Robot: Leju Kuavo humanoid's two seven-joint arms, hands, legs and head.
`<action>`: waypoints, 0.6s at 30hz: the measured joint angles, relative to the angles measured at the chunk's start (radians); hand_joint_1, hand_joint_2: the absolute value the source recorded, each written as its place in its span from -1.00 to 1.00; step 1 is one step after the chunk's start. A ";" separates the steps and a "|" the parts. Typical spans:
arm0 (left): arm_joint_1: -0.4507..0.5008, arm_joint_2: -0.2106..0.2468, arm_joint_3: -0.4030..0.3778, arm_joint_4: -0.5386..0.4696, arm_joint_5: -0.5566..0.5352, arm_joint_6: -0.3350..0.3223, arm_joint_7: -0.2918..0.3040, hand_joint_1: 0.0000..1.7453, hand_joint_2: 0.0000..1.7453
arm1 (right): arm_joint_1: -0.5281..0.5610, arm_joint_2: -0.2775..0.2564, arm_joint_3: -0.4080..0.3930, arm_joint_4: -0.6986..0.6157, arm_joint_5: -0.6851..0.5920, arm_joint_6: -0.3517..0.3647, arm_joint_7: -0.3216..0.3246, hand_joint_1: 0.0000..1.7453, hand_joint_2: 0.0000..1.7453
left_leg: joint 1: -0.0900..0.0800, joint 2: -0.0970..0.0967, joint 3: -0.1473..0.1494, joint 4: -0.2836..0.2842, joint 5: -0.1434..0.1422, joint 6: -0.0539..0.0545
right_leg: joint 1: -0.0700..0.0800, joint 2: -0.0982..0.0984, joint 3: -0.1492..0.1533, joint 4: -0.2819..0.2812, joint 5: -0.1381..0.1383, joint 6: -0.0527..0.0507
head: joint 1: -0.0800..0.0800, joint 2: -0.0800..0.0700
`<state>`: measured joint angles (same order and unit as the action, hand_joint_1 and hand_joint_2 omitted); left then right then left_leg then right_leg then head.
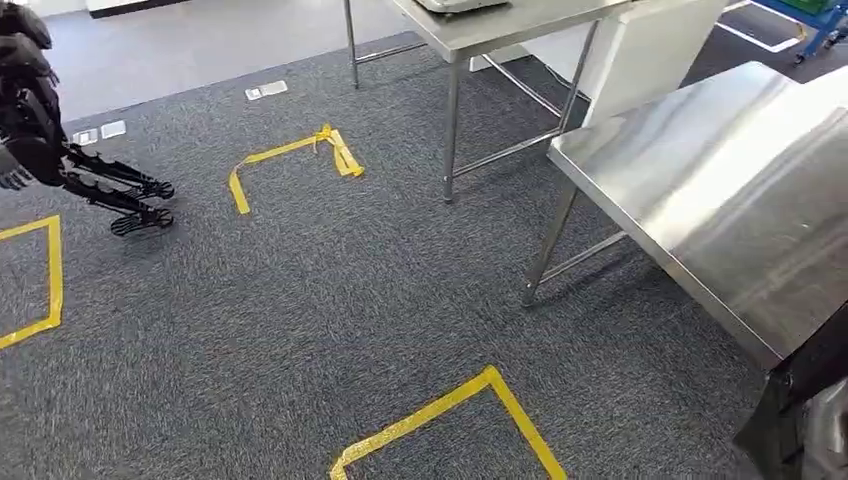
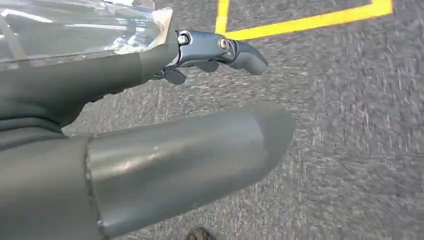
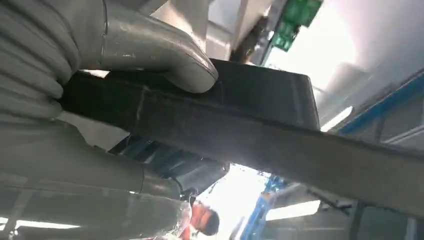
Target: Take the parts from the cabinet and place them on the table.
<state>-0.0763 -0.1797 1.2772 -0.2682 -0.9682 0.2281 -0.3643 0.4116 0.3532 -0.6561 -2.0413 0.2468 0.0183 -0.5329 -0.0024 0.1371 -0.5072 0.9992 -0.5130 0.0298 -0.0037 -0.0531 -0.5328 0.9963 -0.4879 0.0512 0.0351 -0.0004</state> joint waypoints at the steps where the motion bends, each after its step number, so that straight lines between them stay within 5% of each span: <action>1: -0.003 -0.002 0.000 0.000 0.000 -0.002 0.000 -1.00 -1.00 | 0.003 0.000 0.000 0.000 0.000 -0.004 0.000 0.74 1.00 | 0.001 0.012 0.004 -0.002 -0.002 -0.008 | -0.002 0.013 -0.002 -0.005 0.005 -0.009 | 0.000 0.000; 2: -0.005 -0.002 0.001 -0.003 -0.004 -0.003 0.000 -1.00 -1.00 | 0.003 0.000 0.000 -0.002 -0.002 -0.010 0.001 0.74 1.00 | 0.009 -0.010 0.000 0.011 -0.013 -0.015 | -0.028 0.026 0.010 -0.012 0.012 -0.019 | -0.001 0.000; 3: -0.006 -0.003 0.000 -0.004 -0.005 -0.005 0.000 -1.00 -1.00 | 0.003 0.001 0.000 -0.003 -0.005 -0.020 0.003 0.74 1.00 | 0.010 -0.072 -0.014 0.046 -0.042 -0.021 | -0.023 0.036 0.008 -0.012 0.013 -0.022 | -0.002 0.000; 4: -0.006 -0.006 0.000 -0.004 -0.008 -0.006 0.000 -1.00 -1.00 | 0.002 0.001 -0.001 -0.003 -0.006 -0.024 0.005 0.74 1.00 | 0.014 -0.111 -0.041 0.111 -0.086 -0.023 | -0.023 0.043 0.006 -0.012 0.018 -0.034 | -0.003 0.000; 6: -0.004 -0.006 0.000 -0.004 -0.013 -0.007 0.003 -1.00 -1.00 | 0.005 0.002 0.000 -0.003 -0.012 -0.032 0.009 0.74 1.00 | 0.015 -0.138 -0.119 0.275 -0.162 -0.027 | -0.019 0.068 0.000 -0.011 0.020 -0.037 | -0.003 0.000; 7: -0.004 -0.006 0.000 -0.004 -0.018 -0.008 0.004 -1.00 -1.00 | 0.007 0.002 0.000 -0.003 -0.016 -0.037 0.012 0.74 1.00 | 0.015 -0.140 -0.144 0.322 -0.169 -0.028 | -0.018 0.083 0.000 -0.011 0.020 -0.037 | -0.003 0.000; 8: -0.003 -0.006 0.000 -0.004 -0.019 -0.008 0.005 -1.00 -1.00 | 0.010 0.002 0.000 -0.004 -0.019 -0.040 0.013 0.74 1.00 | 0.016 -0.140 -0.144 0.316 -0.149 -0.028 | -0.018 0.097 0.001 -0.011 0.020 -0.037 | -0.003 0.000; 11: -0.004 -0.005 0.000 -0.005 -0.030 -0.010 0.006 -1.00 -1.00 | 0.021 0.002 0.000 -0.010 -0.028 -0.050 0.018 0.74 1.00 | 0.027 -0.163 -0.046 0.100 -0.014 -0.029 | -0.020 0.138 0.010 -0.007 0.020 -0.035 | -0.003 0.000; 12: -0.003 -0.004 0.000 -0.007 -0.034 -0.011 0.006 -1.00 -1.00 | 0.022 0.002 0.000 -0.012 -0.033 -0.052 0.018 0.74 1.00 | 0.037 -0.230 -0.012 0.030 0.002 -0.031 | -0.019 0.152 0.002 -0.005 0.019 -0.030 | -0.002 0.000; 13: -0.003 -0.005 -0.002 -0.008 -0.038 -0.013 0.006 -1.00 -1.00 | 0.022 0.001 0.000 -0.016 -0.035 -0.055 0.018 0.74 1.00 | 0.034 -0.246 -0.010 0.009 -0.008 -0.031 | -0.010 0.166 -0.004 0.002 0.016 -0.020 | -0.002 0.000; 16: -0.005 -0.003 -0.004 -0.010 -0.039 -0.016 0.008 -1.00 -1.00 | 0.041 0.002 -0.001 -0.026 -0.038 -0.058 0.018 0.74 1.00 | 0.018 -0.206 -0.012 0.013 -0.004 -0.012 | -0.023 0.204 -0.027 -0.007 0.031 0.004 | -0.002 0.000; 17: -0.006 -0.003 -0.005 -0.010 -0.039 -0.019 0.008 -1.00 -1.00 | 0.043 0.001 -0.002 -0.029 -0.037 -0.058 0.018 0.74 1.00 | 0.027 -0.185 -0.012 -0.001 0.006 0.002 | -0.017 0.211 -0.030 0.000 0.031 0.013 | -0.002 0.000; 18: -0.009 -0.002 -0.006 -0.011 -0.040 -0.020 0.008 -1.00 -1.00 | 0.046 0.001 -0.002 -0.029 -0.038 -0.059 0.018 0.74 1.00 | 0.023 -0.172 -0.003 -0.004 0.010 0.008 | -0.020 0.142 -0.045 0.022 0.019 0.009 | -0.002 0.000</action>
<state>-0.0855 -0.1820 1.2711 -0.2793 -1.0082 0.2079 -0.3559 0.4576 0.3540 -0.6584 -2.0699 0.2090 -0.0404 -0.5146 0.0211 -0.0354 -0.5106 0.9954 -0.5029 0.0377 -0.0235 0.0886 -0.5779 1.0187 -0.4691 0.0601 0.0328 0.0000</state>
